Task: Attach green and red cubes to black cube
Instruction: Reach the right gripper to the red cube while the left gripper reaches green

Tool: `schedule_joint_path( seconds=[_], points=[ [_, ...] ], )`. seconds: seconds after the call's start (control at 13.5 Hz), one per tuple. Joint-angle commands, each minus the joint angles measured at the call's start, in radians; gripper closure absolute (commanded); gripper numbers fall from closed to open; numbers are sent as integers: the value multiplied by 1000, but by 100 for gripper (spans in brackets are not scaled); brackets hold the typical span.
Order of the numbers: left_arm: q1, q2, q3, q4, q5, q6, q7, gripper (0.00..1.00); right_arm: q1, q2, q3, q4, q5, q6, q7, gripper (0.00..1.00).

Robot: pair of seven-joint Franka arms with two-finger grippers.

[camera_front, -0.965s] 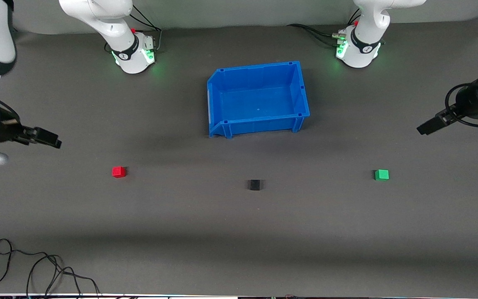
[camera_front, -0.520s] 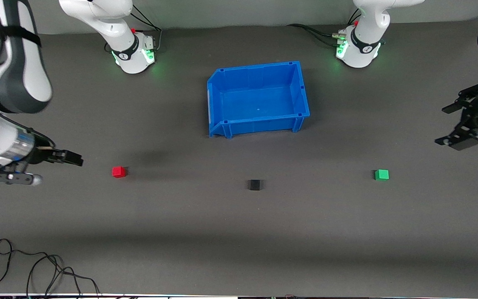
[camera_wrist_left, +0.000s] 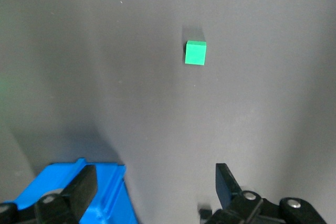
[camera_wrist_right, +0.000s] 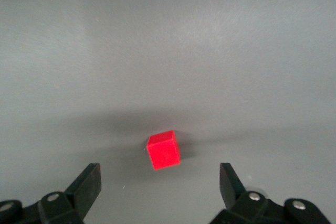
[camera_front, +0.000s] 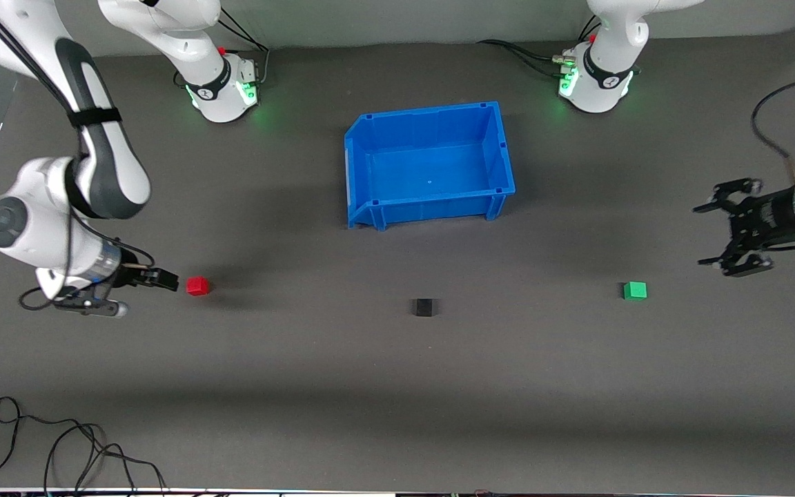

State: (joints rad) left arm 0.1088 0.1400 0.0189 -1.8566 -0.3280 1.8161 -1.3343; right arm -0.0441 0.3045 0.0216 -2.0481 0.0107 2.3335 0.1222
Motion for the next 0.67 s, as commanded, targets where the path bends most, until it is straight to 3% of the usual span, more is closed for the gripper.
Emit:
schedule_joint_path(
  seconds=[0.0,0.22,0.59],
  points=[
    [20,-31,-5,-188,-69,188,75,0,10,86,-3,-21,-8,98,-30,0],
    [29,6,-5,-303,-161,377,222,0,26,137,-3,-72,-6,234,-29,0],
    [43,147,-7,-334,-265,549,416,0,26,166,-5,-95,-8,291,-32,3]
  ],
)
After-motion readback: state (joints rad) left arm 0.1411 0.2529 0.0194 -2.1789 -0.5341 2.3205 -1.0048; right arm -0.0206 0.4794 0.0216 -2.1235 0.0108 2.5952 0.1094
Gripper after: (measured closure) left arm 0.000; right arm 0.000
